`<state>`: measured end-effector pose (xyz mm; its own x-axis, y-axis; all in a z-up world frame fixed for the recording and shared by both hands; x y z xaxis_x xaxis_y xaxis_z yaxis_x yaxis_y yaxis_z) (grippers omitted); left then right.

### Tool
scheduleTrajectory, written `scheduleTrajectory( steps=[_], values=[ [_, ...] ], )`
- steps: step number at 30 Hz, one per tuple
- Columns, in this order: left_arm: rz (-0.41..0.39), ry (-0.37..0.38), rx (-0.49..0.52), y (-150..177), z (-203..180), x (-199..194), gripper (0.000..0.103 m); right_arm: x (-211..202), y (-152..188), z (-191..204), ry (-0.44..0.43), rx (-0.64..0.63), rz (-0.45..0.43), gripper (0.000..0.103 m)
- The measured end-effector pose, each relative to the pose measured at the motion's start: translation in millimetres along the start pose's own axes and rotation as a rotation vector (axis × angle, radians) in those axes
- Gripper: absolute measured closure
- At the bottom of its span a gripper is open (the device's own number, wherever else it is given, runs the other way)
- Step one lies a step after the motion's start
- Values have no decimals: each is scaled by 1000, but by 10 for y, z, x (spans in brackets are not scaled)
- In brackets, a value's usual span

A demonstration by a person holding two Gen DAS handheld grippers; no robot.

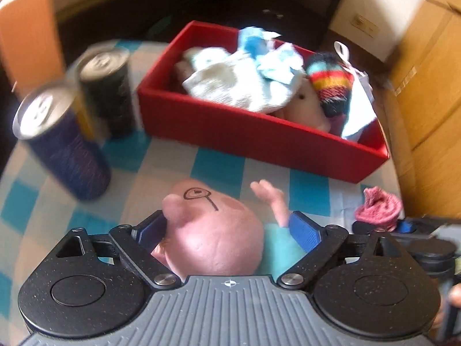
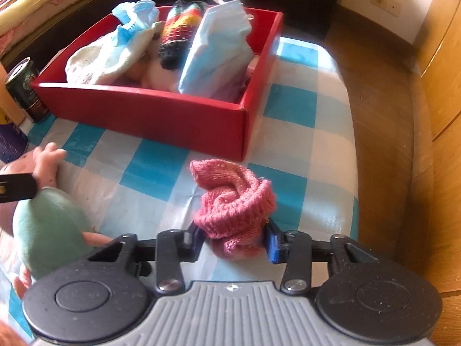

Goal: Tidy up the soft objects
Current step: 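Lift the pig plush with the left tool while the right tool lifts the pink hat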

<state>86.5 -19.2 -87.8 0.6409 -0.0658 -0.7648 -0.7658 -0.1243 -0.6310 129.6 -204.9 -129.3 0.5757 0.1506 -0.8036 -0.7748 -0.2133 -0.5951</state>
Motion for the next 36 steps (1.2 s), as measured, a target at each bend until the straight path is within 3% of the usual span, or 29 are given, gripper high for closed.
scheduleTrajectory(
  steps=[2, 3, 5, 13, 26, 36],
  values=[
    [-7, 3, 33, -16, -16, -32, 23, -36, -9, 14, -17, 12, -10, 88],
    [-23, -6, 40, -47, 7, -69, 42, -57, -25, 16, -18, 17, -19, 88],
    [-16, 50, 3, -127, 56, -113, 46, -121, -65, -11, -22, 40, -43, 89],
    [-54, 133, -39, -334, 74, -378, 50, -294, -220, 30, -39, 83, -115, 90],
    [-189, 129, -52, -805, 38, -605, 51, -597, -547, 158, -84, 121, -242, 90],
    [-279, 125, -57, -1306, 19, -514, 51, -679, -972, 215, -109, 185, -341, 90]
  ],
)
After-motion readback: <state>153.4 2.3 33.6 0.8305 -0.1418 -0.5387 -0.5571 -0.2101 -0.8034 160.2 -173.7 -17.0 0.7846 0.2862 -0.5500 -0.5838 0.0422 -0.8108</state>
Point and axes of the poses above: each gripper's, at about its wrist camera, not at the fingertips, and x roughly the way its jaws point, z to its left, y to its underside, the point moved 7 cm from there along x, roughly the way its jaws point, and after that the axes turned 8 degrees about -z, right-handed, at the moved point
